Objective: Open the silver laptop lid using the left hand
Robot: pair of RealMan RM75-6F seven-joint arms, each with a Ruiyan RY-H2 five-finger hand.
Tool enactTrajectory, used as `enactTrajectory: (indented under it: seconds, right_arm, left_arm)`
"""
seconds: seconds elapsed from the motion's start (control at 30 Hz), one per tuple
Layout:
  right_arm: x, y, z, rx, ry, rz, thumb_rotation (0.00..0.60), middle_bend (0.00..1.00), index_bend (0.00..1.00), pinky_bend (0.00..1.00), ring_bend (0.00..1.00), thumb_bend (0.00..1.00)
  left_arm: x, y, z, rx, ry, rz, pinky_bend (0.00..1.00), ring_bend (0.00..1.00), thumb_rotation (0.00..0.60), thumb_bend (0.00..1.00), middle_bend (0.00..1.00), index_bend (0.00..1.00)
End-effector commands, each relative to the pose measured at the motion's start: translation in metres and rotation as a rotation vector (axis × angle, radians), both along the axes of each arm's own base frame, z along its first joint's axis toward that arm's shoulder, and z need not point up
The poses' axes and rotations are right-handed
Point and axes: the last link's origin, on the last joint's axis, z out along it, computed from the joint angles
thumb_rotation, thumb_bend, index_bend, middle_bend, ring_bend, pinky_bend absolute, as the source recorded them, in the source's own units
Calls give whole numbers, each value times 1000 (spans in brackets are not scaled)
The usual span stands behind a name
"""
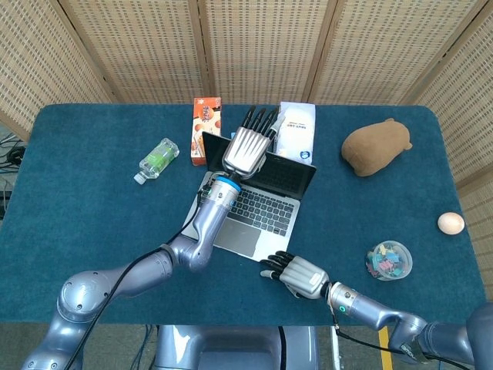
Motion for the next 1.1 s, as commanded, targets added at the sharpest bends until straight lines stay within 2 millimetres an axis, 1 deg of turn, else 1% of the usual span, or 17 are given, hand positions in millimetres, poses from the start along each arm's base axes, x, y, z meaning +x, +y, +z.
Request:
enactTrajectory:
  seconds: [0.03, 0.17, 0.27, 0.37, 0.43, 0.53, 0.63, 0.7, 0.73, 0.77, 0.9, 0.93, 0.97, 1.0, 1.03, 1.07, 1.1]
  right_arm:
    - [0, 0, 0, -3, 0, 1, 600, 57, 148, 107, 0, 1000]
    - [0, 0, 2, -11, -9, -7, 600, 57, 148, 107, 0, 1000]
    - [1, 0, 5, -22, -24, -14, 600, 57, 148, 107, 0, 1000]
    - [4, -2, 9, -38, -48, -18, 600, 57, 148, 107, 0, 1000]
    - [7, -3, 14, -51, -74, -28, 600, 57, 148, 107, 0, 1000]
    - [11, -6, 21, -75, -96, -30, 600, 57, 148, 107, 0, 1000]
    - [15, -11, 33, -111, -136, -46, 600, 57, 148, 107, 0, 1000]
    - [17, -16, 48, -153, -170, -65, 600, 57, 148, 107, 0, 1000]
    - [16, -22, 61, -201, -197, -84, 600, 57, 148, 107, 0, 1000]
    - [14, -25, 70, -233, -212, -99, 600, 57, 148, 107, 0, 1000]
    - [-3, -33, 97, -342, -240, -168, 600, 57, 148, 107, 0, 1000]
    - [-12, -36, 106, -385, -250, -194, 600, 57, 148, 107, 0, 966]
    - [-20, -38, 113, -424, -256, -214, 600, 56, 148, 107, 0, 908]
    - [-28, -40, 121, -462, -262, -231, 600, 53, 148, 107, 0, 786]
    - [-35, -41, 127, -497, -271, -251, 600, 48, 146, 107, 0, 597]
    - [-42, -42, 134, -528, -282, -275, 600, 42, 135, 107, 0, 464]
    - [-51, -41, 141, -563, -297, -308, 600, 31, 105, 107, 0, 264]
  left_arm:
    - [-4, 0, 1, -1, -2, 5, 0, 0, 600, 381, 0, 0]
    - [-10, -3, 4, -25, -21, 2, 0, 0, 600, 391, 0, 0]
    - [-12, -10, 14, -50, -52, -41, 0, 0, 600, 413, 0, 0]
    - [-15, -18, 28, -53, -59, -89, 0, 0, 600, 430, 0, 0]
    - [-18, -25, 41, -52, -73, -115, 0, 0, 600, 432, 0, 0]
    - [-21, -30, 56, -40, -80, -135, 0, 0, 600, 441, 0, 0]
    - [-27, -34, 75, -16, -98, -146, 0, 0, 600, 460, 0, 0]
    - [-36, -39, 93, 4, -101, -148, 0, 0, 600, 462, 0, 0]
    - [-47, -41, 109, 34, -94, -148, 0, 0, 600, 461, 0, 0]
    - [-55, -45, 118, 44, -91, -148, 0, 0, 600, 456, 0, 0]
    - [-92, -58, 145, 57, -84, -137, 0, 0, 600, 416, 0, 0]
    - [-108, -63, 153, 65, -76, -129, 0, 0, 600, 404, 0, 0]
    - [-122, -68, 160, 73, -73, -119, 0, 0, 600, 384, 0, 0]
    - [-137, -73, 167, 79, -73, -110, 0, 0, 600, 361, 0, 0]
    - [-151, -78, 173, 84, -81, -99, 0, 0, 600, 340, 0, 0]
    - [-164, -83, 179, 87, -93, -84, 0, 0, 600, 295, 0, 0]
    - [-184, -90, 186, 92, -108, -55, 0, 0, 600, 236, 0, 0]
